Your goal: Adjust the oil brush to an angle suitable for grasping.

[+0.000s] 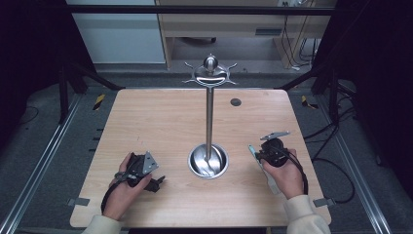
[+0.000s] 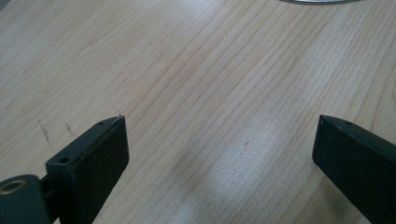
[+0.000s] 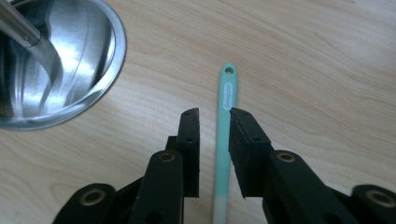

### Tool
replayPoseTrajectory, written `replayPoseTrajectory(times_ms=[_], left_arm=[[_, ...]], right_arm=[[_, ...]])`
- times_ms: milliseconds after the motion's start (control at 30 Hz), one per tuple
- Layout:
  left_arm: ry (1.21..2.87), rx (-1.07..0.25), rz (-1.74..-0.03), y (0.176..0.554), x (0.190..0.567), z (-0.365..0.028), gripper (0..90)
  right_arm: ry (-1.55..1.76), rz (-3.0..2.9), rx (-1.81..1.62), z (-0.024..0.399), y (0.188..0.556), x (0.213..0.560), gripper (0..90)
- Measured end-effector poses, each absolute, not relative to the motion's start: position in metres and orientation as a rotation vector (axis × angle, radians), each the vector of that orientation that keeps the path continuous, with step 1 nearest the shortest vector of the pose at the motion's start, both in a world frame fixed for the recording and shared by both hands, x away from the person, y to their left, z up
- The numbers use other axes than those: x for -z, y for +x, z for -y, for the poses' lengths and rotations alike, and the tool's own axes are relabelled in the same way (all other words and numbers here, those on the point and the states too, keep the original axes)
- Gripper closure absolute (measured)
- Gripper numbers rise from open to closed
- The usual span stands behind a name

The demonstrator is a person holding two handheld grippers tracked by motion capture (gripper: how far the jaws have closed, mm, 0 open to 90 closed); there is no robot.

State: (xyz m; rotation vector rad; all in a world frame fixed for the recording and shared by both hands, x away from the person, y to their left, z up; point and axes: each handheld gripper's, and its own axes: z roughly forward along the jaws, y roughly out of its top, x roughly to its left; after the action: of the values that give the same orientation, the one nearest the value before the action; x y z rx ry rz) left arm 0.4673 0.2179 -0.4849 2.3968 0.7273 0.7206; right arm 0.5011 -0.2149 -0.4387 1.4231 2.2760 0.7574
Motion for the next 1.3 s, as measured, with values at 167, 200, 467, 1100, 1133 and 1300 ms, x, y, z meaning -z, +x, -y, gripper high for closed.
replayPoseTrajectory(times_ms=[167,200,467,1100,1133,1300], left_arm=[[2.396,-0.719,-0.728,0.467,0.485,-0.218,3.3],[2.396,-0.719,-0.728,0.467,0.485,-0.218,3.3],[2.397,-0.72,-0.729,0.467,0.485,-0.218,3.3],[2.398,-0.719,-0.716,0.466,0.484,-0.217,3.3],[2.398,-0.719,-0.716,0.466,0.484,-0.217,3.3],[2.399,-0.717,-0.717,0.466,0.484,-0.217,3.3]], right_arm=[[1.438,-2.332,-0.67,0.216,0.502,0.434,64.8],[1.438,-2.332,-0.67,0.216,0.502,0.434,64.8],[1.511,-2.393,-0.551,0.213,0.509,0.441,62.6],[1.629,-2.459,-0.35,0.21,0.522,0.459,70.4],[1.633,-2.459,-0.345,0.21,0.523,0.46,70.4],[1.641,-2.462,-0.334,0.209,0.523,0.462,71.1]])
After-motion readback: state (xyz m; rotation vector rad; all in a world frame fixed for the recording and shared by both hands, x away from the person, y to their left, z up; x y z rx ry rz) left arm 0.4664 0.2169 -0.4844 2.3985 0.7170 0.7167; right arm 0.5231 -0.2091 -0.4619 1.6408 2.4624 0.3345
